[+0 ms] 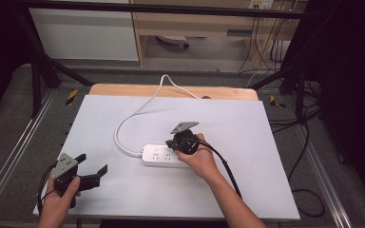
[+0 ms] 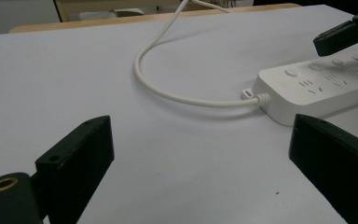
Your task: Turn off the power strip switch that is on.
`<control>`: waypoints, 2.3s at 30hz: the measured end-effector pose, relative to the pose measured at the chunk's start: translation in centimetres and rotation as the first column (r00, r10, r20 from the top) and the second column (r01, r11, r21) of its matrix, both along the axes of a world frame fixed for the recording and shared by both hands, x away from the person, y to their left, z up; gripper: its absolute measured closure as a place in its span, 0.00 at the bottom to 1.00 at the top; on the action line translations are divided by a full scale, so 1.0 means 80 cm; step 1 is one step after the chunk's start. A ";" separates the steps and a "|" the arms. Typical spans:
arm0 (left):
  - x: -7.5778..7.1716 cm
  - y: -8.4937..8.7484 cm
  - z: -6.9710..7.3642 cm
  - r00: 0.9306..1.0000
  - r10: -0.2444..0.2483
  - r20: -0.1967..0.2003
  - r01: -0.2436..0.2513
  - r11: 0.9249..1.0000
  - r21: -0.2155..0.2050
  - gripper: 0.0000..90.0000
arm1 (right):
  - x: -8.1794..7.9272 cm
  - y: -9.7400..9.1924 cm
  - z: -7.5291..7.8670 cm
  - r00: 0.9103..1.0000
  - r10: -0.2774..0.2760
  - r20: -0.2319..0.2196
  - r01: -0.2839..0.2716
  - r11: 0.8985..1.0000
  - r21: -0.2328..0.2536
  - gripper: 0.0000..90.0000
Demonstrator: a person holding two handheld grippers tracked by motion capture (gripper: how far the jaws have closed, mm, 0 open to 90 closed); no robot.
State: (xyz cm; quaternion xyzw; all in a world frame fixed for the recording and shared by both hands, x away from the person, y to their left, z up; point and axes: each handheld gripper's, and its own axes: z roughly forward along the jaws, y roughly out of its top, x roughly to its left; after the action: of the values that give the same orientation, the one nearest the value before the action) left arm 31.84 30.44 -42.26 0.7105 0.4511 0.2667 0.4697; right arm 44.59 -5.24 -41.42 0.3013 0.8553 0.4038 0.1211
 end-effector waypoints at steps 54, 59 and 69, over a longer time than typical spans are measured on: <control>0.000 -0.001 0.000 1.000 -0.005 -0.003 0.005 1.000 0.002 0.07 | 0.000 0.011 -0.009 1.000 0.013 -0.017 -0.014 0.998 -0.060 1.00; 0.000 -0.001 0.000 1.000 -0.006 -0.004 0.006 1.000 0.002 0.07 | 0.000 0.011 -0.010 1.000 0.013 -0.014 -0.014 0.998 -0.063 1.00; 0.000 -0.001 0.000 1.000 -0.007 -0.005 0.007 1.000 0.004 0.07 | 0.000 0.011 -0.010 1.000 0.011 -0.021 -0.012 0.998 -0.061 1.00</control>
State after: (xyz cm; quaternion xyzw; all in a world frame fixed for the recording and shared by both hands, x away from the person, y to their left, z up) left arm 31.83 30.37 -42.30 0.7136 0.4493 0.2644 0.4680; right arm 44.58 -4.39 -42.26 0.2967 0.8701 0.3752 0.1190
